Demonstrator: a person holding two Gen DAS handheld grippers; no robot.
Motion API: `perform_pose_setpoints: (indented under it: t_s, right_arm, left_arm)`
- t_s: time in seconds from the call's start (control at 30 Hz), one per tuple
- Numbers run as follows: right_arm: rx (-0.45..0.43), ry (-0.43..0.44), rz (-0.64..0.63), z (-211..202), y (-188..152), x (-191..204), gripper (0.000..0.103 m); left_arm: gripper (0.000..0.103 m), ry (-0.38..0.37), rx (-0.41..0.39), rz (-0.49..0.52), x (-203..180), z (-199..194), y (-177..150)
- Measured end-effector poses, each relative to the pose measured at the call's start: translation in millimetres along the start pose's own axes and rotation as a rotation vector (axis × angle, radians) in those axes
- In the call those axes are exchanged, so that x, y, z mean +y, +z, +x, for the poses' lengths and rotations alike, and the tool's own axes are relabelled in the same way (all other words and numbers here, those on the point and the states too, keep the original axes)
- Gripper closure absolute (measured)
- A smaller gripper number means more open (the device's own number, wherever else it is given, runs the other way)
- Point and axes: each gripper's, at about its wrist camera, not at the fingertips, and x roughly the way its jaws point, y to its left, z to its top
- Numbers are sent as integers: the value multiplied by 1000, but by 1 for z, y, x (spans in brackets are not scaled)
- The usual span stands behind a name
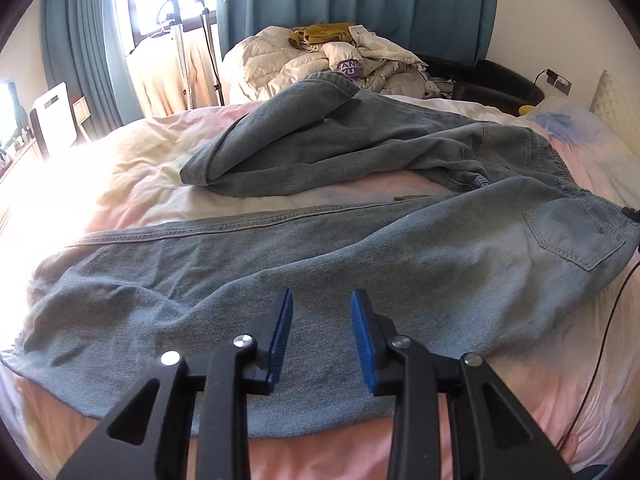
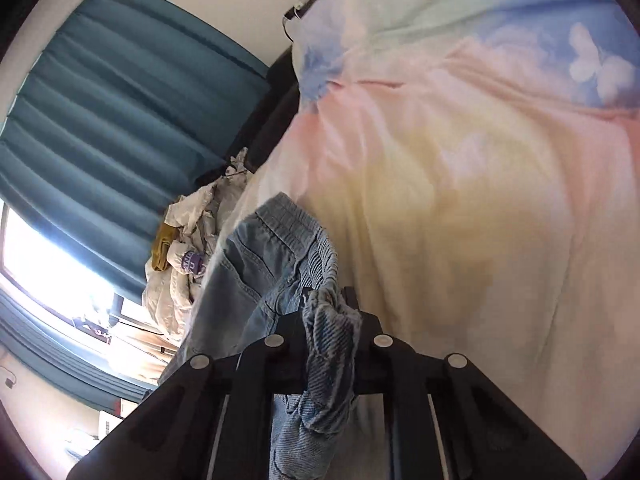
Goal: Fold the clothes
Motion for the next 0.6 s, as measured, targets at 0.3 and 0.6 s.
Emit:
perform_pose_setpoints:
  t_s: [0.3,0.6]
  right_arm:
    - [-182,-29,-23,-65,69,-7,93]
    - [-90,-280,-40,-31,50,-123,92]
  left_arm:
    - [72,-12,10,36,-14,-7,-1]
    - [72,2,48,48,-12,3,-5]
